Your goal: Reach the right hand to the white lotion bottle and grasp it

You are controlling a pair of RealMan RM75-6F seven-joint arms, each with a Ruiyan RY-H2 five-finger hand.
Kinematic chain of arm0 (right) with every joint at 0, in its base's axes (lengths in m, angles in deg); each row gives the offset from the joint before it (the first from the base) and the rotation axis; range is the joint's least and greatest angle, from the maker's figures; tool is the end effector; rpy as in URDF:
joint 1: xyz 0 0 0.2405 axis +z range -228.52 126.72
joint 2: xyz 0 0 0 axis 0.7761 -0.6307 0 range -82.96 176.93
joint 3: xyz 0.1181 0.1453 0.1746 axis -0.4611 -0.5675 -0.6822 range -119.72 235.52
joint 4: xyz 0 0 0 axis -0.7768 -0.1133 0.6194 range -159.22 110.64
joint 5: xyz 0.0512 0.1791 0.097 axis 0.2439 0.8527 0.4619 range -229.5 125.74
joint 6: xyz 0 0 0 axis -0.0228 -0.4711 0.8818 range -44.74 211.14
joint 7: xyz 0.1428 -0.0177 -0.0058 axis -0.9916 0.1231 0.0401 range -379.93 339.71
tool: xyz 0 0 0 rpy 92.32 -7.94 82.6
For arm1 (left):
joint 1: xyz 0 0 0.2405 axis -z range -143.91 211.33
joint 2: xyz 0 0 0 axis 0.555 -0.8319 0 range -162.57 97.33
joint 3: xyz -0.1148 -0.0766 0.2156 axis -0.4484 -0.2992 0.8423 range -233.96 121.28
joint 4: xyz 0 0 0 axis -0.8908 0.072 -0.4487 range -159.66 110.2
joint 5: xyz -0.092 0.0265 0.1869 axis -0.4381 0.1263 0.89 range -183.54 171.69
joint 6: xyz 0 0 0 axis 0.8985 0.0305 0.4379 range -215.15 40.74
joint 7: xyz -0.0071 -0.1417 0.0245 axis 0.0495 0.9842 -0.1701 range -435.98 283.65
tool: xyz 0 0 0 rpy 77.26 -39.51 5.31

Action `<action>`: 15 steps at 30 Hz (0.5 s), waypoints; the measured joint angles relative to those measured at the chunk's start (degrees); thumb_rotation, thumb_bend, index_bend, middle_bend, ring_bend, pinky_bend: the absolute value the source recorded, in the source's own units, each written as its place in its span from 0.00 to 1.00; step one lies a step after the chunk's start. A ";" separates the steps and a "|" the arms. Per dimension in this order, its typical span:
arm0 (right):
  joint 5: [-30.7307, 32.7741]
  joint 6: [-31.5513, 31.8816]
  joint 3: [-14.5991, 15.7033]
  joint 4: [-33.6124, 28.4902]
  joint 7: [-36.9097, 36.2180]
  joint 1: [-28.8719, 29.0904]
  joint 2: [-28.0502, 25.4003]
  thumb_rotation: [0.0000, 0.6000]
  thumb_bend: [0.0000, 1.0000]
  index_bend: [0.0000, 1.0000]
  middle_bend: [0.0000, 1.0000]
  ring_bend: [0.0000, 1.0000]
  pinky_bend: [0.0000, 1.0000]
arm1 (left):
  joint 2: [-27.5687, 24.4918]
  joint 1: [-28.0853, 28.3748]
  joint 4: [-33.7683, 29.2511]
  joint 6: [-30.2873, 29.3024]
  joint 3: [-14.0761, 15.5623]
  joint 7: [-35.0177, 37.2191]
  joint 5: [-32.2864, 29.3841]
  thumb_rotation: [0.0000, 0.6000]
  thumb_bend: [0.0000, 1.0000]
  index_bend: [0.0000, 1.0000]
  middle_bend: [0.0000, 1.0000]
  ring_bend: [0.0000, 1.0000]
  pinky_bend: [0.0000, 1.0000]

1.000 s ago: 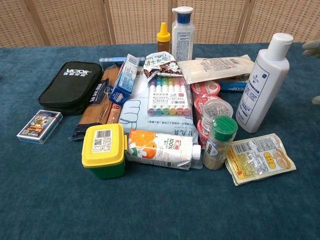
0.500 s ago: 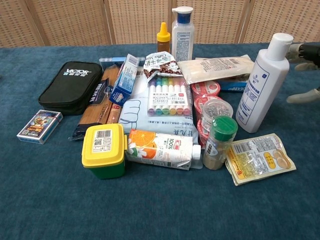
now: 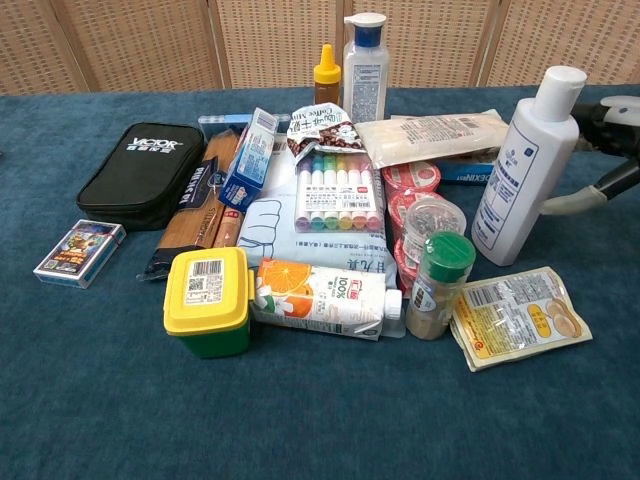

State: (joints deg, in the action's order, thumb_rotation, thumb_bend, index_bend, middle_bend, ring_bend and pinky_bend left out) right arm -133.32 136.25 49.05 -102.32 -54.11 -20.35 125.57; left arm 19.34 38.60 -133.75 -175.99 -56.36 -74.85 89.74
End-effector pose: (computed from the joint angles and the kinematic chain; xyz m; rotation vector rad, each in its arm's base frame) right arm -0.2479 -0.3281 0.0463 1.5399 -1.5516 1.2074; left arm -0.2444 0.1647 0.1922 -1.4873 -0.9025 -1.0861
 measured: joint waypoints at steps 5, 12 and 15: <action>0.14 -1.04 -0.03 0.13 -1.14 1.08 0.40 1.00 0.00 0.00 0.00 0.00 0.00 | 0.41 -0.11 0.35 0.29 0.20 0.02 -0.29 1.00 0.16 0.13 0.01 0.00 0.00; 1.12 -2.02 -0.58 1.45 -3.46 2.21 1.68 1.00 0.00 0.00 0.03 0.00 0.00 | 0.58 -0.57 0.67 -0.06 0.41 0.25 -0.40 1.00 0.16 0.13 0.01 0.00 0.00; 1.53 -1.71 -0.95 2.35 -3.92 2.46 2.75 1.00 0.01 0.00 0.20 0.05 0.00 | 0.79 -0.90 0.91 -0.26 0.63 0.45 -0.48 1.00 0.16 0.13 0.01 0.00 0.00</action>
State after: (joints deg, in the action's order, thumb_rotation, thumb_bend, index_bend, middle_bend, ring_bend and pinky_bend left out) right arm -131.79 134.54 48.09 -99.96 -58.03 -17.89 128.32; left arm 20.12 37.70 -132.84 -176.25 -55.74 -74.40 89.26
